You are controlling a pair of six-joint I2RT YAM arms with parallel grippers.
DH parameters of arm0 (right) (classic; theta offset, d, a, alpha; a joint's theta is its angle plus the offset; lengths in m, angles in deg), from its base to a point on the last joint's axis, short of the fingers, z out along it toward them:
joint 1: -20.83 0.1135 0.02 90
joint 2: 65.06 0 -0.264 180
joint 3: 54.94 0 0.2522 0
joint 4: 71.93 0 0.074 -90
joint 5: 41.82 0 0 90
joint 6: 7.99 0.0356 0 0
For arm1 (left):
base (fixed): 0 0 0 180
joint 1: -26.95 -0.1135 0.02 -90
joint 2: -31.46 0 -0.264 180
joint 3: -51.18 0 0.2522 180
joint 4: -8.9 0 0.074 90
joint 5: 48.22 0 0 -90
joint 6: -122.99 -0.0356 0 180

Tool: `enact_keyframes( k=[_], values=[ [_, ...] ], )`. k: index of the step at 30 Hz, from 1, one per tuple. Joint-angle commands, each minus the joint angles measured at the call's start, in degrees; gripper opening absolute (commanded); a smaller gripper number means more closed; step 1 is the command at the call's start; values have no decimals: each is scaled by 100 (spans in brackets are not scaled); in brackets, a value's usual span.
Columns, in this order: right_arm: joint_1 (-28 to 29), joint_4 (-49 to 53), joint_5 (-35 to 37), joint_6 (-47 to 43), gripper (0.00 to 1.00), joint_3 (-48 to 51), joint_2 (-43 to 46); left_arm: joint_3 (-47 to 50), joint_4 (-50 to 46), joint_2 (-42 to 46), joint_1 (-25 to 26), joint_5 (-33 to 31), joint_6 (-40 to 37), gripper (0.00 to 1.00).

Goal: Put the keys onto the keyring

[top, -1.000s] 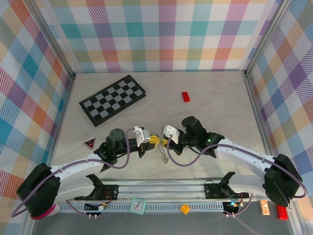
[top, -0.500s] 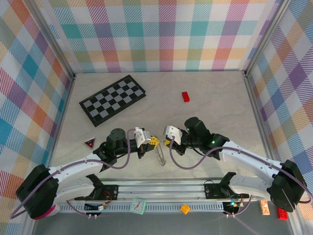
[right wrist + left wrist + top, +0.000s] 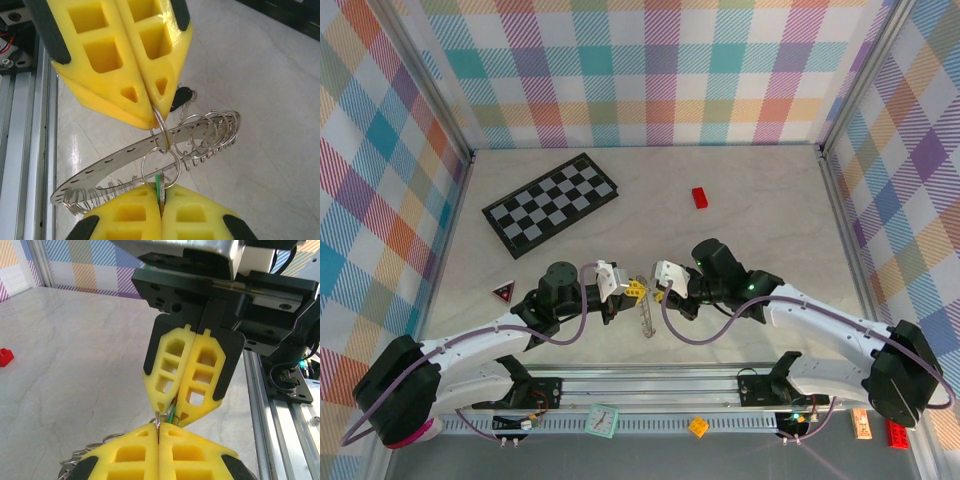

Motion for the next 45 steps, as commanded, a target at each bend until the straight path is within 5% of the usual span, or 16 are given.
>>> enact_keyframes(
  k=[1,18,20,26,34,45],
  values=[
    [44,58,-173,-93,0,-253,-42,-176,270,-19,40,154,-54,0],
    [44,51,189,-176,0,-388,486,-236,-78,-86,41,239,-126,1],
    [44,181,293,-245,0,-404,520,-233,-64,-63,41,191,-120,21],
    [44,808,795,-521,0,-656,644,-67,177,273,41,-177,-116,43],
    [45,1067,915,-696,0,-1150,339,323,498,1115,39,-2285,-121,44],
    [39,-306,794,-825,0,-2319,-1419,526,156,2169,25,-5020,131,44]
  ],
)
